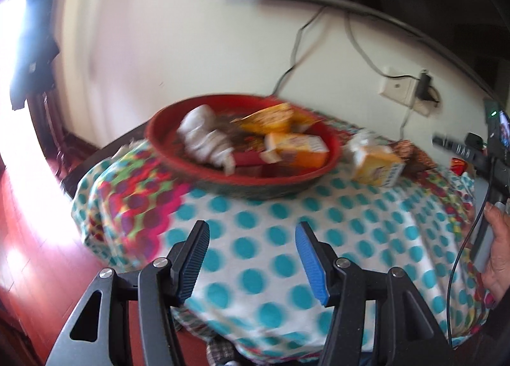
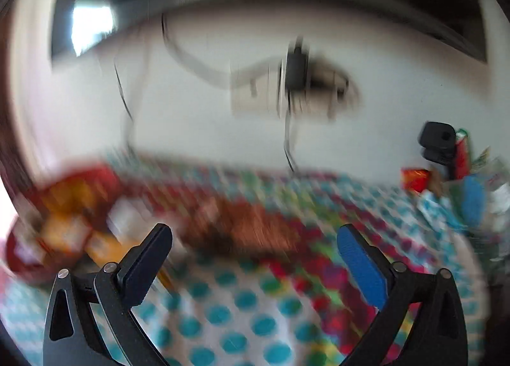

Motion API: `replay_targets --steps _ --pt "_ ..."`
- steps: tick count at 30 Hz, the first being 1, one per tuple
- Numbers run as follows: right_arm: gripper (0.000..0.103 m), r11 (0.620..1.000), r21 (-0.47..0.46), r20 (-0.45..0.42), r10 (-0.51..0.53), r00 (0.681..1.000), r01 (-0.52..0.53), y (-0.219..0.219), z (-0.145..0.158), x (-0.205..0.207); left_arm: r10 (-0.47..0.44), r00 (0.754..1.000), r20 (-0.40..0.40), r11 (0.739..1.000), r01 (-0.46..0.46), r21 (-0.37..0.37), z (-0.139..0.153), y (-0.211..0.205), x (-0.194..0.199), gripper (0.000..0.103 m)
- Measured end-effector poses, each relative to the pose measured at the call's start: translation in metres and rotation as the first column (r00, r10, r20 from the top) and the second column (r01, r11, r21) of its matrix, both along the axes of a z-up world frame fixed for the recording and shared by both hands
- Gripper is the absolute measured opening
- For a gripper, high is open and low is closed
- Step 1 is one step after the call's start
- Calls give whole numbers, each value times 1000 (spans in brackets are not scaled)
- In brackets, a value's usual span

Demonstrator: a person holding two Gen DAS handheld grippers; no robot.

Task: Organize objects
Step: 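Release the red box into the tray and withdraw the right gripper, then move the left gripper to the yellow medicine box and grasp it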

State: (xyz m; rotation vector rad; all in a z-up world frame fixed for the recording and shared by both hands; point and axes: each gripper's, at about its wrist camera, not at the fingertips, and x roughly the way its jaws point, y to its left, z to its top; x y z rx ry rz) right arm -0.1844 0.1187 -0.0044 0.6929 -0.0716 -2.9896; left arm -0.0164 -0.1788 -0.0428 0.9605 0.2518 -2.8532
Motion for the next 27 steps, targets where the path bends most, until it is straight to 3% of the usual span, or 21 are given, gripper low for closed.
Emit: replay_targets --steps 1,2,3,4,5,6,9,11,14,17,22,27 --pt "103 995 -97 -54 24 998 -29 10 -6 -1 -20 1000 -4 1000 20 -1 3 10 -5 58" --pt "103 983 -177 -11 52 999 -53 17 -12 -6 -47 999 -5 999 47 0 6 22 -15 58" --pt "103 964 -252 86 106 991 -82 23 -18 -20 -74 997 5 997 74 6 9 36 -26 58" --pt "103 957 -274 153 138 978 -93 25 -24 -32 -95 995 15 995 95 11 11 46 -35 58" --pt "103 968 -244 185 109 977 -62 25 -29 -38 -124 992 17 992 124 16 14 60 -46 58" --pt "103 977 -212 170 71 983 -34 24 -30 -38 -150 989 20 989 150 17 16 72 -56 58" --pt "103 973 -218 83 92 992 -72 30 -31 -26 -202 979 24 977 203 -64 15 109 -89 58" --pt "103 983 -175 142 81 987 -55 34 -36 -27 -221 974 48 971 224 -84 12 127 -112 58" --pt "103 996 -91 204 28 978 -10 41 -42 -22 -230 970 77 972 233 -32 4 143 -145 58" --pt "103 999 -41 225 7 974 3 43 -50 -17 -207 973 97 974 214 -72 -6 156 -166 58" --pt "103 997 -74 242 -16 970 35 52 -56 -15 -254 960 121 963 262 -58 -11 166 -180 69" --pt "103 996 -83 237 -11 971 32 53 -54 -14 -228 961 155 967 242 -82 -17 168 -193 70"
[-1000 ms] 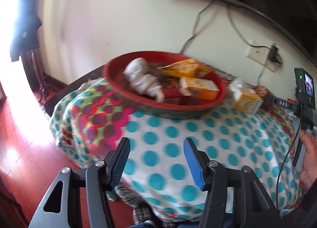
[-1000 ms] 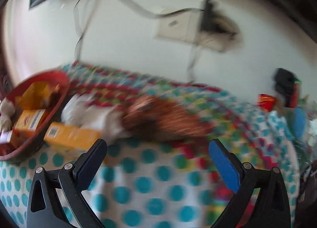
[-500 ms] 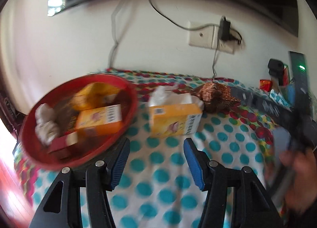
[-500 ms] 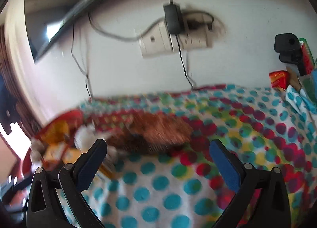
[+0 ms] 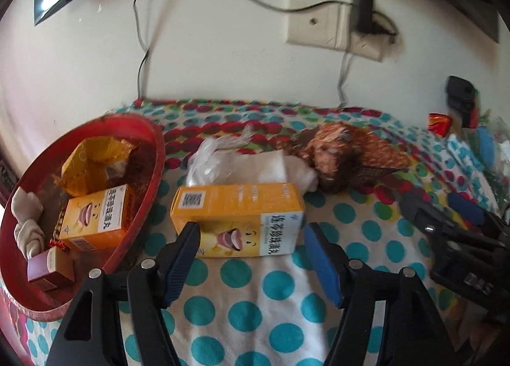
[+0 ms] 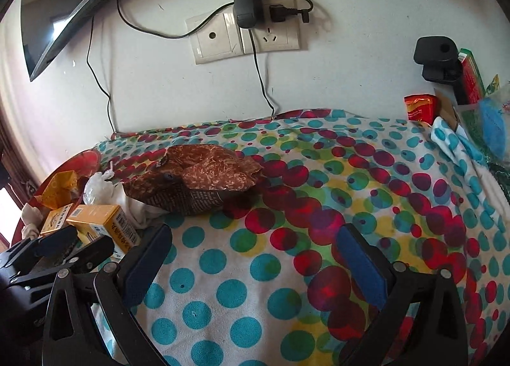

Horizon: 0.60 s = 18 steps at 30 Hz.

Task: Organize objects
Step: 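Move the left gripper to the yellow medicine box and grasp it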

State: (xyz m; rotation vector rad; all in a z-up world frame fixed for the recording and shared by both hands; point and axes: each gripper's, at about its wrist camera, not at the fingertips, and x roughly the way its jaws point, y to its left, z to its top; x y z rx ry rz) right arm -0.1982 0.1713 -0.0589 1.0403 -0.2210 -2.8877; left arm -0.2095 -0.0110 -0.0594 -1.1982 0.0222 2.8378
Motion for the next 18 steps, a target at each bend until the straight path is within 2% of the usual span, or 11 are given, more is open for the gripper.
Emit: replay_targets --steps 2,4,6,8,11,15,17,18 --pt "103 1000 1 -6 15 1000 -15 -2 1 1 20 1000 -14 1000 -20 -5 -1 1 -3 75" --pt "103 1000 -8 0 28 1000 -28 -3 1 0 17 1000 -12 1000 -17 -18 -1 4 -7 87" --pt "103 999 -31 13 36 999 -36 0 -1 -2 13 1000 -3 1000 -14 -25 -1 5 -11 87" --pt "103 997 -62 23 39 999 -38 4 -4 -4 1 999 48 1000 1 -28 -3 3 -13 88" --pt "103 995 -97 40 35 999 -31 9 -7 -6 15 1000 25 996 -13 -86 -3 -2 -12 88" --pt "103 991 -132 37 42 998 -36 13 -8 -6 44 998 -40 998 -46 -40 9 -16 -15 88" --pt "103 990 -135 39 45 998 -39 13 -9 -6 14 1000 3 1000 -14 -22 5 -17 -25 88" --pt "103 990 -134 39 52 998 -46 12 -8 -6 -2 1000 24 999 3 -46 4 -15 -27 88"
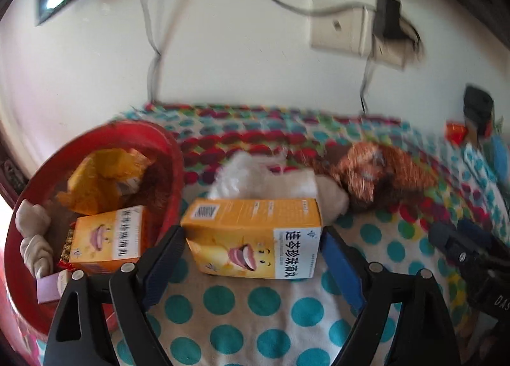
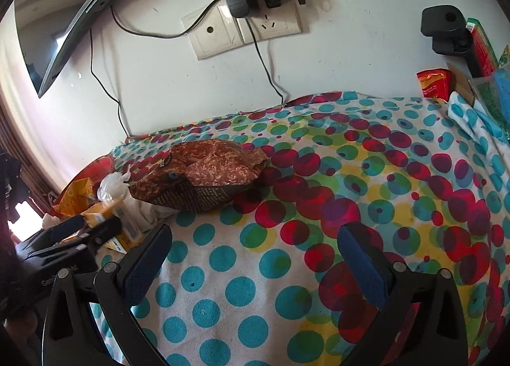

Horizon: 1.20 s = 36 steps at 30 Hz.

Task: Organize objects
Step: 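Move the left gripper to the yellow medicine box and grasp it, then lift the yellow box with the left gripper while the right gripper grasps the brown bag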

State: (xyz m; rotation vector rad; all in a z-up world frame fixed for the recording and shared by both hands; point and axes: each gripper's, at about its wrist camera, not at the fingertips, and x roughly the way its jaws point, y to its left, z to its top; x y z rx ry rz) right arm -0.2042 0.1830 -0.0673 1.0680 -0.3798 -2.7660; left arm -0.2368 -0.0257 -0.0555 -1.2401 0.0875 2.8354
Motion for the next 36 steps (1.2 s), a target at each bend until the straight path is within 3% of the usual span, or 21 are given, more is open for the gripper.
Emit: replay_targets --steps 2,6,11,13,16,18,20,22,24,29,31,36 --pt "103 1000 3 -3 6 1000 -6 -1 2 1 -19 1000 -12 999 19 -36 2 1 1 88" --pt "103 1000 3 -2 25 1000 -25 -5 3 0 -28 999 25 999 28 25 2 -13 -11 89" --pt "103 999 -21 -3 41 999 -41 -7 3 1 -22 999 34 1000 22 4 -1 -9 -26 93" --pt "103 999 -26 -2 48 999 -48 -8 3 0 -54 998 41 998 55 -18 -3 -2 -29 93" --pt "103 998 -39 -2 52 999 -52 -6 1 0 -109 990 91 994 108 16 -9 2 -31 92" --pt "103 997 -59 -4 55 998 -55 -4 0 0 -128 987 94 992 126 19 -8 3 -24 91" --pt "103 995 -89 -5 49 999 -49 1 -2 0 -171 980 100 983 163 82 -4 1 -11 90" --pt "103 992 -123 6 33 999 -32 8 -4 -1 -185 978 91 983 183 31 -1 3 8 90" --pt "103 988 -152 21 21 1000 -17 13 -7 -2 -197 978 64 980 196 30 5 2 23 90" --pt "103 990 -140 47 1 999 6 11 -10 -4 -126 992 16 991 126 48 15 -6 46 89" --pt "103 994 -113 30 1 1000 3 7 -6 -2 -105 994 2 994 105 20 15 -5 55 89" --pt "103 999 -42 48 15 999 -13 -5 -5 -6 -52 999 7 998 52 20 10 -12 69 89"
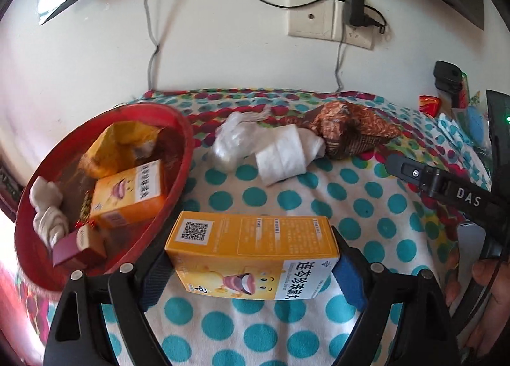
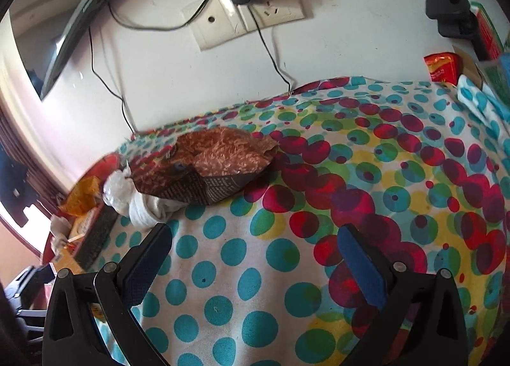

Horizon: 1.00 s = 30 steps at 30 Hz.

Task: Organize objects
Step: 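Lift the yellow box with the left gripper while the right gripper grasps the brown bag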

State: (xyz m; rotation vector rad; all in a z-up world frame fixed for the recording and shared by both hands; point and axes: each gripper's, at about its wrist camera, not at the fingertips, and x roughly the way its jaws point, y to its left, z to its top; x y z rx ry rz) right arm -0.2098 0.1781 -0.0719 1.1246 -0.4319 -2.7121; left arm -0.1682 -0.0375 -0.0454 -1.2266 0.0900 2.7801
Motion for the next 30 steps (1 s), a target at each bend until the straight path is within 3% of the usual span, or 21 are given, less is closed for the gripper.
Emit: replay_targets --steps 9,12,18,21,26,30 --pt "103 987 141 -23 82 996 -78 -32 7 -1 76 992 -102 997 -77 -9 28 -34 27 89" --pt "103 992 113 -74 66 995 -57 -38 15 -7 93 989 -118 996 -93 4 35 -50 33 89" --pt "103 993 115 -63 10 998 -3 -62 21 -40 112 986 -128 994 -108 35 36 -72 42 90" --pt "103 996 92 -30 -10 999 13 -63 17 -57 116 986 -117 993 -111 50 32 -80 41 90" --pt "103 989 145 4 -11 1000 10 -65 5 -79 110 987 -114 992 -103 67 28 -84 41 90" --pt "103 998 58 45 -9 999 6 -57 -5 -98 93 989 -115 994 -86 66 27 -81 41 90"
